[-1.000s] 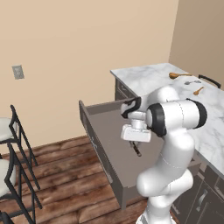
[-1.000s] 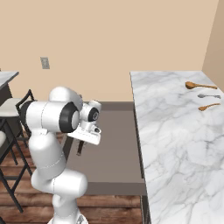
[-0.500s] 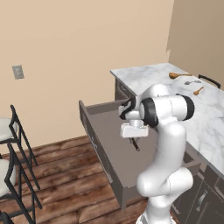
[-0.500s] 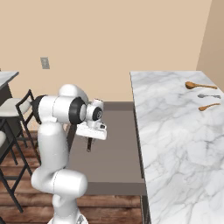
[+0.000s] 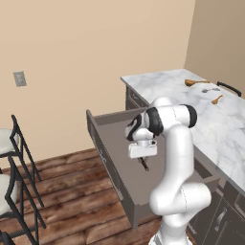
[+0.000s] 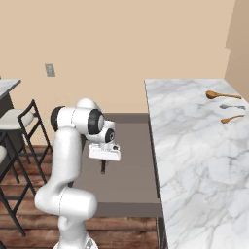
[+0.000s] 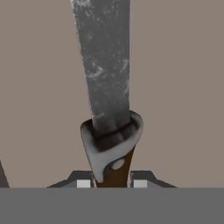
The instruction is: Pick up the metallic utensils from the counter and place them in the open drawer. Make sure not to pick up any wooden utensils.
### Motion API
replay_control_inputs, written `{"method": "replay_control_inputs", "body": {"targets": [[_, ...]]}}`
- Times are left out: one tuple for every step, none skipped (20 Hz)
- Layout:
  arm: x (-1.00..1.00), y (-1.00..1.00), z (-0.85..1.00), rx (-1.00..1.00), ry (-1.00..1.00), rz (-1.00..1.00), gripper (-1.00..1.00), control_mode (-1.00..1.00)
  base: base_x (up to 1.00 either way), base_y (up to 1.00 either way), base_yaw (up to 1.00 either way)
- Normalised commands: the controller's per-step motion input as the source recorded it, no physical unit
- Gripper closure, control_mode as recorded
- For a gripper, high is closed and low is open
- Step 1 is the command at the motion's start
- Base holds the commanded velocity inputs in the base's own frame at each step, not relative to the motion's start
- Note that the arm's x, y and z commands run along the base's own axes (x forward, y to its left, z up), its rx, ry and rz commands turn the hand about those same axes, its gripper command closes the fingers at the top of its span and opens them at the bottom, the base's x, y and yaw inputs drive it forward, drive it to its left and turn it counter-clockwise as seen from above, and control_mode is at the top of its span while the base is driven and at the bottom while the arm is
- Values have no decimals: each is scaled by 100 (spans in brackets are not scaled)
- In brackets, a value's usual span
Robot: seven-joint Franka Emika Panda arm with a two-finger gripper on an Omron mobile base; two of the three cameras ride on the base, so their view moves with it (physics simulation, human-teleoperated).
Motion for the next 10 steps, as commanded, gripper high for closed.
{"method": "replay_control_inputs", "body": {"targets": [[36, -3, -51, 0, -2, 2, 100, -100, 0, 0, 0], [35, -4, -51, 0, -2, 2, 100, -100, 0, 0, 0], [34, 0, -57, 0, -1, 2, 100, -100, 0, 0, 0], [36, 0, -61, 0, 0, 2, 100, -100, 0, 0, 0], [35, 0, -59, 0, 0, 1, 100, -100, 0, 0, 0], [31, -3, -59, 0, 0, 1, 100, -100, 0, 0, 0], [29, 0, -56, 0, 0, 1, 100, -100, 0, 0, 0], [29, 0, -56, 0, 0, 1, 100, -100, 0, 0, 0], [25, 0, -56, 0, 0, 1, 100, -100, 0, 0, 0], [19, 0, -53, 0, 0, 1, 100, -100, 0, 0, 0]]}}
